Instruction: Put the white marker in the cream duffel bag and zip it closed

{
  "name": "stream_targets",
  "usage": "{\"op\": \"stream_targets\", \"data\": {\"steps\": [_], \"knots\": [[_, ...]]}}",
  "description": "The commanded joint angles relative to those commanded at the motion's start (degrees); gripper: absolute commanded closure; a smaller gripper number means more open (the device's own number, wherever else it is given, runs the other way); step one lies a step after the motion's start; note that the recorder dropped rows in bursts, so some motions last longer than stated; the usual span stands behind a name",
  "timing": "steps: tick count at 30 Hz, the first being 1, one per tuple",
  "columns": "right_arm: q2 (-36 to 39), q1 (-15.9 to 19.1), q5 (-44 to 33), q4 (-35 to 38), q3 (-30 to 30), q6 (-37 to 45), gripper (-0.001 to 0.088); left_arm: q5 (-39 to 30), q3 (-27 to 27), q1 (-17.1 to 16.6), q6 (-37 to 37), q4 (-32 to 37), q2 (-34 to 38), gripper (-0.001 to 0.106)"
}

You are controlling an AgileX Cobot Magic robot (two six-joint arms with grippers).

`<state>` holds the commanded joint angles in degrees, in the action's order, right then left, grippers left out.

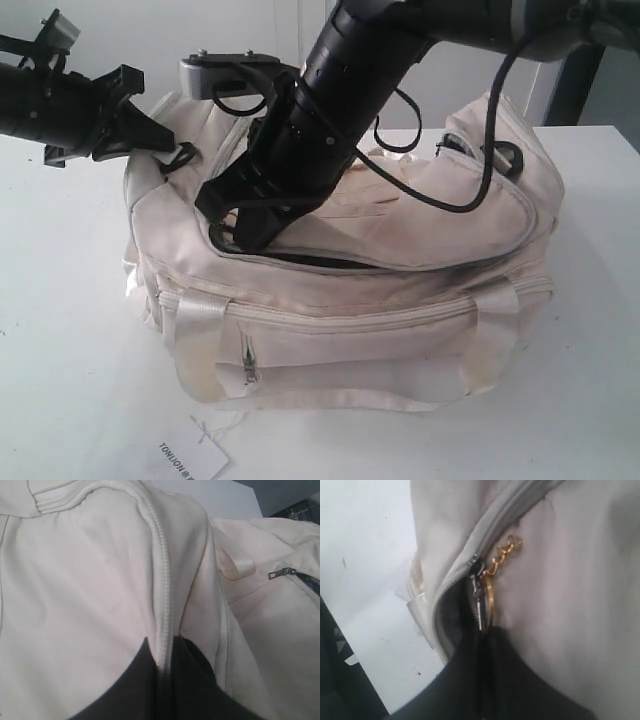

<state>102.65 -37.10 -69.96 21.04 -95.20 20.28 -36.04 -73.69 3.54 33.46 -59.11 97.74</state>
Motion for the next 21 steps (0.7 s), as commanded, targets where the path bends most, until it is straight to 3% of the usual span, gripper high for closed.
{"op": "stream_targets", "data": {"steps": [10,21], "knots": [[-1.5,0.0,0.05,-7.45,0.0,-4.02,0.0868,0.0,0.0,0.0,-0.1,6.57,0.0,0.105],[-0.19,0.0,3.61,-1.62,0.0,-4.25,0.0868,0.0,0.0,0.0,-0.22,6.88,0.0,0.105]]}}
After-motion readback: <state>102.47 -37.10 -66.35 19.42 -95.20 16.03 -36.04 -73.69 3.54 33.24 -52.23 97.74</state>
